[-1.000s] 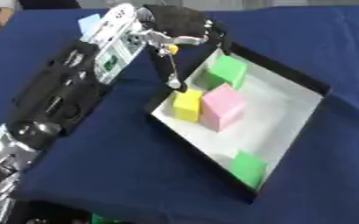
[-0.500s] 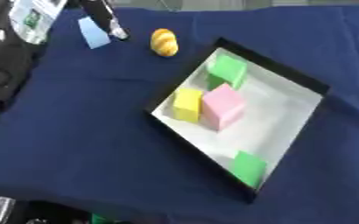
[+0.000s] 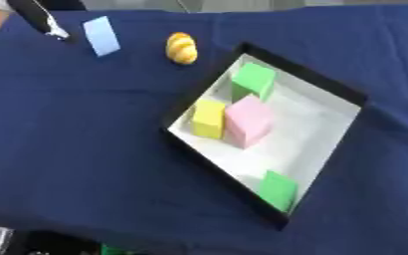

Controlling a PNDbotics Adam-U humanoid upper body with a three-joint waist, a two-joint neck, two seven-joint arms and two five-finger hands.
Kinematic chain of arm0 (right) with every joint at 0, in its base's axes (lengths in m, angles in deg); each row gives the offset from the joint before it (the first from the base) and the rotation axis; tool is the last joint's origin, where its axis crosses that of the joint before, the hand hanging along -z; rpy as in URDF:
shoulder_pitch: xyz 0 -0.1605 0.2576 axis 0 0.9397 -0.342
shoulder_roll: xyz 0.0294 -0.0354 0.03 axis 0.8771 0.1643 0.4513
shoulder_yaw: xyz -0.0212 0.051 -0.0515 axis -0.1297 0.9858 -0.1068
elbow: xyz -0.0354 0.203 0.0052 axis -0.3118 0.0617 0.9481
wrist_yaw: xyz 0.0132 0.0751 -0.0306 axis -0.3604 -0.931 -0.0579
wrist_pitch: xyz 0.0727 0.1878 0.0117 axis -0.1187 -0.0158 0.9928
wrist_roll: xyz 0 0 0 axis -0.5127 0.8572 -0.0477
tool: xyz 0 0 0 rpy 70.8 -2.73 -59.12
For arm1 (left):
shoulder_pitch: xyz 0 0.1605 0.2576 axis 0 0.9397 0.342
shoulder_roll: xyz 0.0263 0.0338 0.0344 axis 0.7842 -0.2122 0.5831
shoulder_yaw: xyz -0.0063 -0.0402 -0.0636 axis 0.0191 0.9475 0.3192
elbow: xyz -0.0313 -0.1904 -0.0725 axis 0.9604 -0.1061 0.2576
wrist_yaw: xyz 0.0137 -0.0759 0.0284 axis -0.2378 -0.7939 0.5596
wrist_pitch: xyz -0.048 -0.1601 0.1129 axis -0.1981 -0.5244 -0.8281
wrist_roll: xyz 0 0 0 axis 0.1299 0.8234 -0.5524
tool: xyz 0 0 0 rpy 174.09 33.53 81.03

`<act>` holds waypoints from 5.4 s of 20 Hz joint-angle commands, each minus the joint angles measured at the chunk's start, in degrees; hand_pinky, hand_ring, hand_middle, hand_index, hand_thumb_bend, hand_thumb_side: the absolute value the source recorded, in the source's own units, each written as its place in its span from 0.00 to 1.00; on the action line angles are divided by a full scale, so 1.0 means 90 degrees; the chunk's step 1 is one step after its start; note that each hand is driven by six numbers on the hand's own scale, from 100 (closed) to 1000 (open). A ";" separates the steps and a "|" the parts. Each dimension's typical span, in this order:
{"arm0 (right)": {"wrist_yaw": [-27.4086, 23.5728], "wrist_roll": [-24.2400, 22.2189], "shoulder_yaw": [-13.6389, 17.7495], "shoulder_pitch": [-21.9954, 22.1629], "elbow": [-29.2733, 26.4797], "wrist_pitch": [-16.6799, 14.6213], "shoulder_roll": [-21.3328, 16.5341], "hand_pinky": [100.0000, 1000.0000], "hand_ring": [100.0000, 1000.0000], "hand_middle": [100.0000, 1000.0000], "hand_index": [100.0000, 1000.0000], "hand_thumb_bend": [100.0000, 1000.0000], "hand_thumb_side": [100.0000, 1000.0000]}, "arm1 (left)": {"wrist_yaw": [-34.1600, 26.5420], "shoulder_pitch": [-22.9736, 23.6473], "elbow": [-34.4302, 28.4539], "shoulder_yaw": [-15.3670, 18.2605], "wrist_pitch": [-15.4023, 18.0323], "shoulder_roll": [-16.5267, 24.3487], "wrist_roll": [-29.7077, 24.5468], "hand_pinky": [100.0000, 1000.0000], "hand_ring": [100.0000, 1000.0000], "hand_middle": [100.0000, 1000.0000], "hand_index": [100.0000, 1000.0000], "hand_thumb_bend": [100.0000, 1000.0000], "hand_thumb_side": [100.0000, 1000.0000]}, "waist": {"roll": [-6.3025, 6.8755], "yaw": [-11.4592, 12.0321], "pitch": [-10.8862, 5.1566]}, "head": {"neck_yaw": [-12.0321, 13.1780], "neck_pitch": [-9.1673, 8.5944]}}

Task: Pick up objects on the table and place them in the box.

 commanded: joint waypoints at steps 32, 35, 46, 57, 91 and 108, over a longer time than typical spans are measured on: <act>-0.0083 -0.0101 -0.0219 -0.0333 -0.0087 0.0116 0.0069 0.77 0.74 0.68 0.78 0.04 0.42 | -0.0520 -0.0259 0.0394 0.0516 -0.0456 0.0739 -0.0107 0.94 0.94 0.84 0.88 0.54 0.31 | 0.0023 -0.0616 0.0506 | 0.0237 -0.0684; -0.0084 -0.0089 -0.0225 -0.0349 -0.0089 0.0126 0.0065 0.77 0.74 0.68 0.78 0.04 0.42 | -0.0549 -0.0258 0.0407 0.0545 -0.0597 0.0763 -0.0075 0.94 0.95 0.84 0.88 0.55 0.31 | 0.0034 -0.0656 0.0579 | 0.0286 -0.0720; -0.0072 -0.0087 -0.0269 -0.0352 -0.0069 0.0177 0.0069 0.77 0.74 0.68 0.78 0.03 0.45 | -0.0199 -0.0262 0.0411 0.0709 -0.0864 0.0974 0.0358 0.96 0.97 0.86 0.89 0.61 0.23 | 0.0102 -0.0746 0.0799 | 0.0356 -0.0877; -0.0079 -0.0141 -0.0367 -0.0401 -0.0054 0.0211 0.0100 0.77 0.74 0.68 0.78 0.02 0.47 | -0.0090 -0.0173 0.0779 0.0969 -0.1305 0.1079 0.0741 0.94 0.96 0.85 0.87 0.53 0.17 | 0.0138 -0.0888 0.0947 | 0.0598 -0.0969; -0.0096 -0.0208 -0.0363 -0.0316 0.0010 0.0200 0.0071 0.77 0.74 0.68 0.78 0.00 0.47 | -0.1115 -0.0179 -0.1009 0.0159 -0.0319 0.1141 0.0583 0.73 0.57 0.39 0.48 0.33 0.00 | 0.0148 -0.0920 0.0709 | 0.0644 -0.0762; -0.0129 -0.0168 -0.0280 -0.0535 -0.0088 0.0133 -0.0025 0.78 0.74 0.68 0.78 0.00 0.45 | -0.3490 -0.0450 -0.5907 -0.2683 0.0127 0.0655 -0.1437 0.72 0.62 0.44 0.52 0.42 0.00 | 0.0124 -0.0947 0.0596 | 0.0481 -0.0691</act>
